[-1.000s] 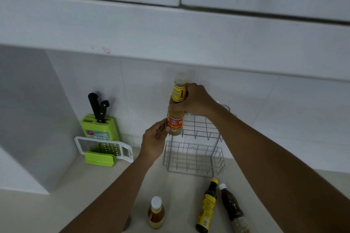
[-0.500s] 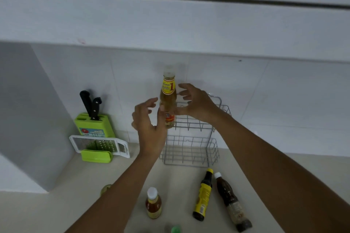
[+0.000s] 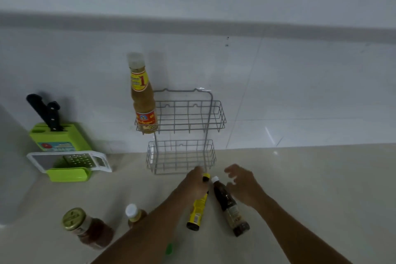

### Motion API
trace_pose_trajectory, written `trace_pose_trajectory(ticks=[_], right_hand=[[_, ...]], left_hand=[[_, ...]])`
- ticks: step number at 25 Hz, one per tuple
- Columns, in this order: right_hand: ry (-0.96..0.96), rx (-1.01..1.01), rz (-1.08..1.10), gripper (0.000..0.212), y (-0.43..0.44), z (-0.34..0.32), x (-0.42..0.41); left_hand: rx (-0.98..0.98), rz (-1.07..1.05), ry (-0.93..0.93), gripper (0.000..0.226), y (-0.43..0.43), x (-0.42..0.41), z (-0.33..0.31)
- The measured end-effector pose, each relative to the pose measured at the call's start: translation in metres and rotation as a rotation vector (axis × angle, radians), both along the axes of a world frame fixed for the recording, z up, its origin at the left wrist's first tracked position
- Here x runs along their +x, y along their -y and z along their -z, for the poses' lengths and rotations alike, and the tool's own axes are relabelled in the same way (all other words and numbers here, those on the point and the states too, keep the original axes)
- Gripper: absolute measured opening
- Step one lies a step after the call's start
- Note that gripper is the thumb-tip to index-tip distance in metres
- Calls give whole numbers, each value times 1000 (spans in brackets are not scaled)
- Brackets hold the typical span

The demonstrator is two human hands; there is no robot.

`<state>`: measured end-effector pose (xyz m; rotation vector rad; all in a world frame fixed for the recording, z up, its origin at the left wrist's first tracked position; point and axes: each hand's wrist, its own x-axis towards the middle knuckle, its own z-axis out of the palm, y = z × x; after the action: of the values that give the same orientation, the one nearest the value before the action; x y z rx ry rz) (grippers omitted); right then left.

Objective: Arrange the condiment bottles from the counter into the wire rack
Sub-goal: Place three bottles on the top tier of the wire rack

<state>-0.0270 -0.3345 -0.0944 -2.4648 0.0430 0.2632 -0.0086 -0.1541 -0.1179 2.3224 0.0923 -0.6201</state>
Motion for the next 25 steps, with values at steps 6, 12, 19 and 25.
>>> trace_pose_trajectory(ticks=[6,12,19,25], right_hand=[[-330,-139,139,80,0,84,-34],[-225,-88,191,66,0,99,-38],[-205,4,216,39,4,84,-37],[-83,176,290,38,-11,54,-55]], left_hand=[[242,-185,-32,76,17,-52,89],[11,-241,38,53,10,-60,92],[-575,-195,245,63,-16,-54,-7],[-974,-333,525,45,-39,-7,-157]])
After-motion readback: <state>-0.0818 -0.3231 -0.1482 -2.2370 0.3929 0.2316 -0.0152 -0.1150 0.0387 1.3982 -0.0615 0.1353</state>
